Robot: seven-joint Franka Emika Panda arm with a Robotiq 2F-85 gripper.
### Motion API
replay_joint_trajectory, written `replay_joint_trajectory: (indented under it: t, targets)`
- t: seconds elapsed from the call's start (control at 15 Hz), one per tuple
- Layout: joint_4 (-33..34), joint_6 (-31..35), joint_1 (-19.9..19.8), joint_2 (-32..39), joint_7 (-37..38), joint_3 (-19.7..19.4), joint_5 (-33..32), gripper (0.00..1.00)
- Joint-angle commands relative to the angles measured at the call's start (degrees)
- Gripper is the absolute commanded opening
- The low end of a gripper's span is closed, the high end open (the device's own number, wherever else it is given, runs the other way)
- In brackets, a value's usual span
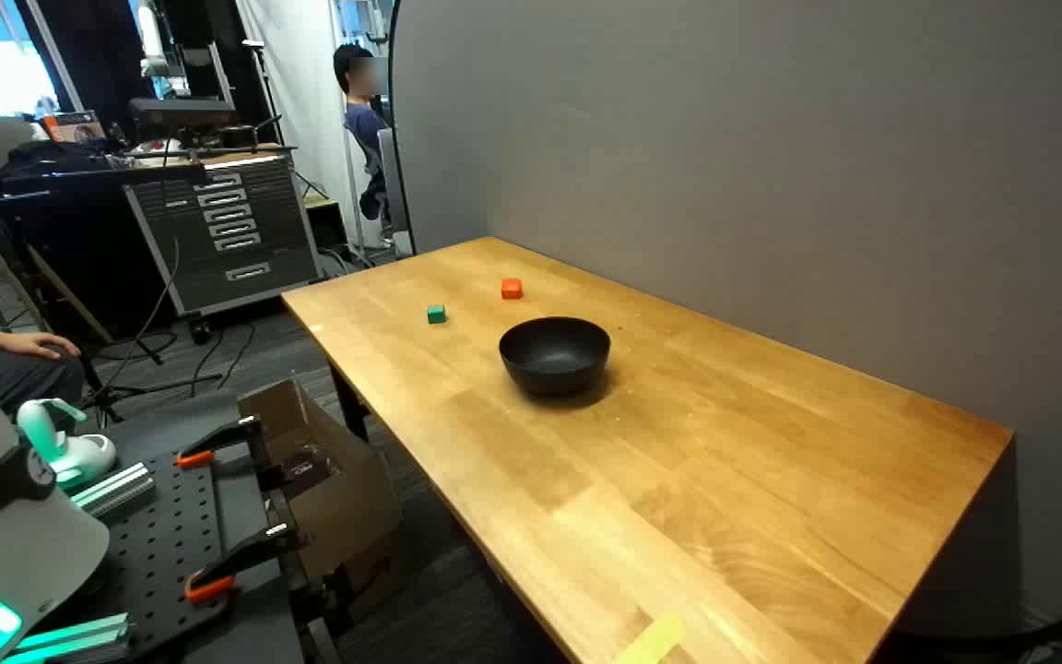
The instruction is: Pick up the two colored cubes and put them in the black bowl
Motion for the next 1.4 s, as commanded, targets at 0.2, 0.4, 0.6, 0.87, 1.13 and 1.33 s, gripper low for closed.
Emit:
replay_joint_trajectory:
  t: [0.2,0.4,0.6,0.87,1.13,1.33]
  targets:
    - [0.49,2.34,-1.38,1.76,-0.27,0.83,1.67,1.00]
    - [-0.83,11.39,0.50,11.24,0.51,2.45,5.77,1.00]
    - [-0.21,15.88,3.06,21.09,-1.05,4.85,9.68,1.00]
    - [3.72,22.14,6.05,36.62,-0.18,9.90,12.17,1.00]
    - [10.63,29.05,8.04,51.65,2.90,15.19,9.98,1.00]
    - [17.72,33.22,9.73,62.68,4.85,17.86,7.33,1.00]
